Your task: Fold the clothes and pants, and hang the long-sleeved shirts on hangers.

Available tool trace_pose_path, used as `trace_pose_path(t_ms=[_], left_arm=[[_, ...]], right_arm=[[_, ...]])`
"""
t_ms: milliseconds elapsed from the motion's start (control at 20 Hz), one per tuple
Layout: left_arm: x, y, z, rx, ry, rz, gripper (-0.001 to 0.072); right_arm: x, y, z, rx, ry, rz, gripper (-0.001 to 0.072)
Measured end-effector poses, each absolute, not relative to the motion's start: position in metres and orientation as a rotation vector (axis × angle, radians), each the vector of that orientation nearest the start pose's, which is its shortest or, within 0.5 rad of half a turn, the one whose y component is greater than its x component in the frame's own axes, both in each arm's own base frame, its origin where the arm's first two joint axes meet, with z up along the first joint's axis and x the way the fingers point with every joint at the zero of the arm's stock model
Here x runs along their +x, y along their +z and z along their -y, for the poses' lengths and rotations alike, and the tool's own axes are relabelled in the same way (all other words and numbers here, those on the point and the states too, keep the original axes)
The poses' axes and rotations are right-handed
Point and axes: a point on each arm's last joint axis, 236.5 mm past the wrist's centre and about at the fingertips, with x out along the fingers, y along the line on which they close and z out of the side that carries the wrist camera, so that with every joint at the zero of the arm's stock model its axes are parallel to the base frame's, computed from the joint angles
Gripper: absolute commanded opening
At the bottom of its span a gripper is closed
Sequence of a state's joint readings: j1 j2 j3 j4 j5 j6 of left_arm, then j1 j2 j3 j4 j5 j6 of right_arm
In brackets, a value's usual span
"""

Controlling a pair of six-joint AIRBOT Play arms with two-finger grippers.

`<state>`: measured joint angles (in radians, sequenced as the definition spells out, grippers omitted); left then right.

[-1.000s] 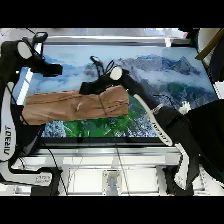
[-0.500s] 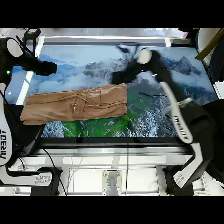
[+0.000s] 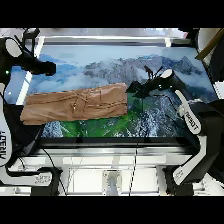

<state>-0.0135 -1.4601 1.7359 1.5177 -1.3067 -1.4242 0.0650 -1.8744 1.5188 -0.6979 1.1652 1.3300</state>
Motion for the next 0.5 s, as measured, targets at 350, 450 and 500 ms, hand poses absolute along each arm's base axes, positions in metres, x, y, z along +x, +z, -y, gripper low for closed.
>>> trace_pose_path(t_ms=[350, 450, 500], left_arm=[[0.474, 0.136, 0.019, 0.100, -0.129, -1.025, 0.0403], [0.474, 0.136, 0.020, 0.099, -0.130, -1.025, 0.0401], [0.474, 0.136, 0.020, 0.099, -0.130, -1.025, 0.0371]], right_arm=[[0.455, -0.088, -0.246, 0.708, 0.668, -1.418, 0.0617], [0.447, -0.086, -0.262, 0.701, 0.703, -1.430, 0.0020], [0.444, -0.081, -0.269, 0.703, 0.727, -1.435, 0.0024]])
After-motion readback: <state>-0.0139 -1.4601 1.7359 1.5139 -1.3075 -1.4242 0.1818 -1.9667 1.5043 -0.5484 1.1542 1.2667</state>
